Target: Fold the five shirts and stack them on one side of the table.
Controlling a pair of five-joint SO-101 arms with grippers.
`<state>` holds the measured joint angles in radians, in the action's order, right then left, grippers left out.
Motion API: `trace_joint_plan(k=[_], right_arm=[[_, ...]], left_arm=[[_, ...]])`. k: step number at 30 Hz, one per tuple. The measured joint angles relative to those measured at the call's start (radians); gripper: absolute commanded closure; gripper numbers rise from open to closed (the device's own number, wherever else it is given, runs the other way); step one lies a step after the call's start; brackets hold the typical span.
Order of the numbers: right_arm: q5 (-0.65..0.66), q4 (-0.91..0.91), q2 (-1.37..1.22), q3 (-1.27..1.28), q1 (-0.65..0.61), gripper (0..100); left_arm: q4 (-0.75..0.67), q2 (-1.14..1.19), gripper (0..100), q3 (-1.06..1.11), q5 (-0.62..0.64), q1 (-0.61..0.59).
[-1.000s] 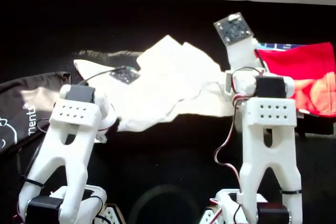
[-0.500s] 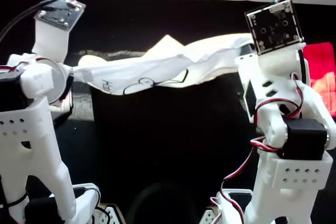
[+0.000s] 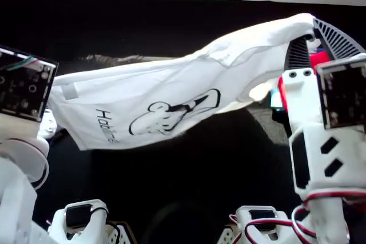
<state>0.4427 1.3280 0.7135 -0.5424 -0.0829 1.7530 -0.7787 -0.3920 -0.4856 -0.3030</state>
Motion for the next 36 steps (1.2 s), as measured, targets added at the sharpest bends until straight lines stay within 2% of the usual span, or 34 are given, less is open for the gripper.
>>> trace_joint_plan(k=[13,19,31,36], right_arm=[[0.000,0.120,0.008,-0.348,0.000,99.2],[0.055,0.167,0.011,-0.470,0.000,99.2],[0.057,0.183,0.011,-0.468,0.000,99.2],[0.003,0.163,-0.003,-0.322,0.000,99.2]], left_arm=[[0.000,-0.008,99,-0.020,0.000,0.000],[0.000,-0.081,99,-0.083,0.000,0.000],[0.000,-0.161,99,-0.084,0.000,-0.009],[-0.005,-0.141,99,0.049,-0.006,-0.009]])
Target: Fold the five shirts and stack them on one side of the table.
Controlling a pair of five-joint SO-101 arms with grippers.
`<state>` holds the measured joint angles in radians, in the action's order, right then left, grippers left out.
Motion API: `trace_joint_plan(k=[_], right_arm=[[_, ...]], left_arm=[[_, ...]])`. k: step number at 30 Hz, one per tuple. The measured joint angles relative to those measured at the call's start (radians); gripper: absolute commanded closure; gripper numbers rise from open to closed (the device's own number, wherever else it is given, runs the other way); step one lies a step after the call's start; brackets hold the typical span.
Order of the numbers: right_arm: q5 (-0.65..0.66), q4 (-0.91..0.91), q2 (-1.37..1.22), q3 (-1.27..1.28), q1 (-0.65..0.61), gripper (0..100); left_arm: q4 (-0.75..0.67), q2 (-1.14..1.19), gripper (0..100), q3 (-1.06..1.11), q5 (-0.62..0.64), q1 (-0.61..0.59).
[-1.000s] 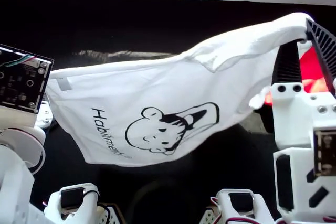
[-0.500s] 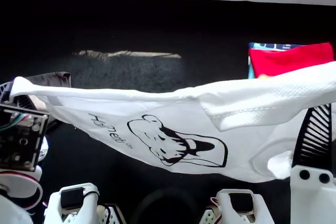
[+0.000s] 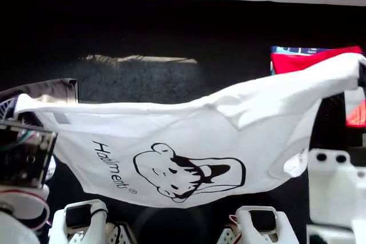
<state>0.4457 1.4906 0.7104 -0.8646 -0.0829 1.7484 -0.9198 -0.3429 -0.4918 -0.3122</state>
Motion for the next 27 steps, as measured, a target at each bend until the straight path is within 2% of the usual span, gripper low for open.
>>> trace_joint_plan(k=[7,16,22,27], right_arm=[[-0.008,-0.180,-0.089,0.338,0.000,99.2],[-0.009,-0.555,-0.253,0.784,-0.020,99.2],[-0.009,-0.730,-0.479,0.813,-0.026,99.2],[-0.011,-0.746,-0.674,0.672,-0.026,99.2]], left_arm=[[-0.186,0.155,99,0.241,0.000,0.000],[-0.407,0.471,99,0.273,0.000,0.000],[-0.540,0.721,99,0.252,-0.054,0.000],[-0.551,0.930,99,0.064,-0.057,0.002]])
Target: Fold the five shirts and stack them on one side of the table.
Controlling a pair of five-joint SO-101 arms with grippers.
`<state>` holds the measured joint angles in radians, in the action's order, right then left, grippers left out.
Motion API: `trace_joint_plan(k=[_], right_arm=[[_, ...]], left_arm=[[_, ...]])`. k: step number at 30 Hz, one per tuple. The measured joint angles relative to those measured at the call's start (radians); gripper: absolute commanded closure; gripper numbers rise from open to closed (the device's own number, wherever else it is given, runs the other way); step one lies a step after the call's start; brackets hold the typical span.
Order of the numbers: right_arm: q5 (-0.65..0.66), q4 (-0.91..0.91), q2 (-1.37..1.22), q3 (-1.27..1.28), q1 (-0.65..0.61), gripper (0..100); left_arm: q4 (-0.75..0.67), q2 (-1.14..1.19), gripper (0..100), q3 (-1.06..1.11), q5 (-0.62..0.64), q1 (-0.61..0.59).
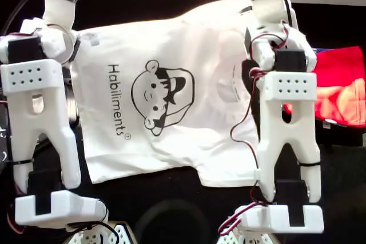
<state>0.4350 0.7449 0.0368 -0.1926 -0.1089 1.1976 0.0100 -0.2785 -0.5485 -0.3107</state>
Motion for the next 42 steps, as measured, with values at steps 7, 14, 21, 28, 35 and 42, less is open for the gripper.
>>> trace_joint_plan(k=[7,14,21,28,35,42], right_arm=[[0.000,0.049,-0.229,-0.117,0.000,99.2],[0.000,0.140,-0.400,-0.117,-0.017,99.2],[0.000,0.235,-0.534,-0.117,-0.017,99.2],[0.000,0.338,-0.537,-0.160,-0.017,99.2],[0.000,0.506,-0.463,-0.172,-0.017,99.2],[-0.077,0.678,-0.373,-0.172,-0.015,99.2]], left_arm=[[0.084,0.284,99,-0.253,0.000,0.023],[0.118,0.488,99,-0.333,0.000,0.029],[0.235,0.628,99,-0.334,0.000,0.029],[0.339,0.638,99,-0.334,0.000,0.029],[0.496,0.589,99,-0.334,-0.006,0.029],[0.555,0.460,99,-0.259,-0.008,0.029]])
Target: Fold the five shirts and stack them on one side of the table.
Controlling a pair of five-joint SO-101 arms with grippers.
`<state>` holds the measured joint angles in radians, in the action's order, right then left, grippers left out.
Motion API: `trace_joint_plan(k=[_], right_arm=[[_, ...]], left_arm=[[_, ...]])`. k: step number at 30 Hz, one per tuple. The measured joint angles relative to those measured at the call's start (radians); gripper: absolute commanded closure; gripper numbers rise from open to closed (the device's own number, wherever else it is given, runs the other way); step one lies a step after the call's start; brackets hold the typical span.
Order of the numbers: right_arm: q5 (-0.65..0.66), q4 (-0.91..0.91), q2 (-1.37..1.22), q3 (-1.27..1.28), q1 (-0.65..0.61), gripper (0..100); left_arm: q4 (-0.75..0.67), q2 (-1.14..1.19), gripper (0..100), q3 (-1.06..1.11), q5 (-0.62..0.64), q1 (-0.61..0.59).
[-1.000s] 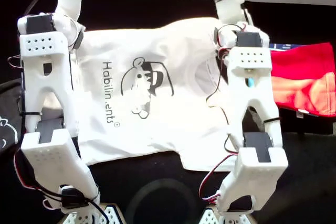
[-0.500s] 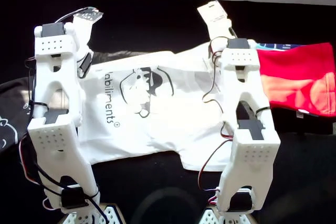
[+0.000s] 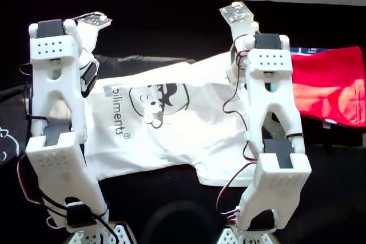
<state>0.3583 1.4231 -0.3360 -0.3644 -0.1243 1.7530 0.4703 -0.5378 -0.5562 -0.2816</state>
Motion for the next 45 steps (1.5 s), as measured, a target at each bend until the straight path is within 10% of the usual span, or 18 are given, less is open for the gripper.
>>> trace_joint_plan(k=[23,45], right_arm=[[0.086,-0.258,0.928,1.186,0.149,99.2],[0.149,-0.345,0.951,1.467,0.183,99.2]], left_arm=[[-0.338,-0.651,99,1.157,0.000,0.000],[-0.502,-0.661,99,1.410,-0.058,-0.012]])
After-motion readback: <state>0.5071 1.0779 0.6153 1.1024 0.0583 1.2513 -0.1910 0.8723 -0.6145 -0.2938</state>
